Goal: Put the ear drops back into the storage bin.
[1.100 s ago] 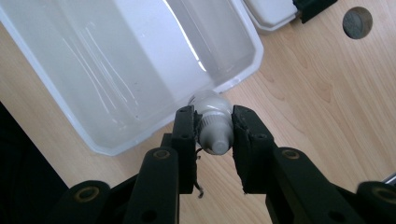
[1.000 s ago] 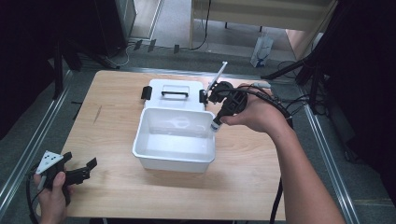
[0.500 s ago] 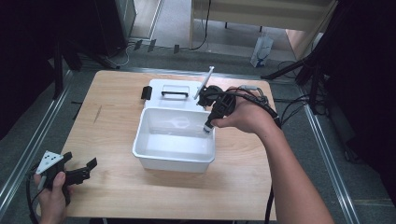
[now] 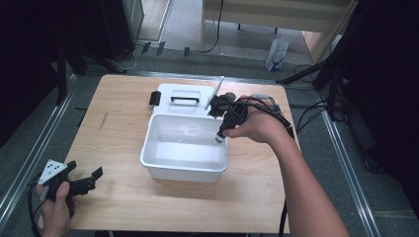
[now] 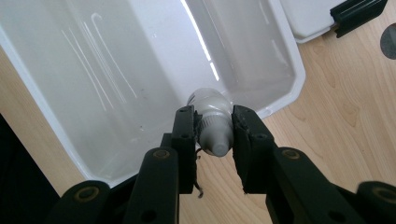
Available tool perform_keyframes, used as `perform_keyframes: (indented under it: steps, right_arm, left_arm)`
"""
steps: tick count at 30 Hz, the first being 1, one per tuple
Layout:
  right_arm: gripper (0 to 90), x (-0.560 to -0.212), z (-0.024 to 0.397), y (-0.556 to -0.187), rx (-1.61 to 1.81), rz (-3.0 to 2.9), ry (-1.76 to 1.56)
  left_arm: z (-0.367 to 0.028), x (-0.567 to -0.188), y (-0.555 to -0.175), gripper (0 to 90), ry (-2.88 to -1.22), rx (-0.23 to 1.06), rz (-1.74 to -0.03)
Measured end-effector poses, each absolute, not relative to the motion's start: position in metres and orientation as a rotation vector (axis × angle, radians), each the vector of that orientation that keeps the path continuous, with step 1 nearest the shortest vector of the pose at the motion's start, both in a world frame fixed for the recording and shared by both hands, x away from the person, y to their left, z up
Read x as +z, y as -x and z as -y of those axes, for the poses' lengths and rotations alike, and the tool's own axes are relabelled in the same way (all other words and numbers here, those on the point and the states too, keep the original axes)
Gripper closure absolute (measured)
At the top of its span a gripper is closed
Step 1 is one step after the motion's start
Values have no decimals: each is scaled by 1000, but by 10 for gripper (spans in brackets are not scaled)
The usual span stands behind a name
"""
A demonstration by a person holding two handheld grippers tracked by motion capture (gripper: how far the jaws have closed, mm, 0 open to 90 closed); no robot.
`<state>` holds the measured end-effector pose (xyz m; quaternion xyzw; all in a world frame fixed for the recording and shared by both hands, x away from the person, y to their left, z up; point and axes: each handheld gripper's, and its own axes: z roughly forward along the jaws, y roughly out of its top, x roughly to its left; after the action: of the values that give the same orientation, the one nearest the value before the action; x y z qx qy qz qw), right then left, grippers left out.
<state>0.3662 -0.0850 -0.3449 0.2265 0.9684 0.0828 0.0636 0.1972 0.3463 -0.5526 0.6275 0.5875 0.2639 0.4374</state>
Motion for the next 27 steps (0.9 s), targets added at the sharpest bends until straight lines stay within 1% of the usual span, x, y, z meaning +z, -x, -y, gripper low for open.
perform_keyframes:
  steps: [15, 27]
  right_arm:
    - [721, -370, 79, -369, 205, -2946, -646]
    - [721, -386, 76, -369, 171, -2961, -554]
  left_arm:
    - [-346, -553, -197, 0, -1557, 657, -1461]
    - [-346, -553, -197, 0, -1557, 657, -1460]
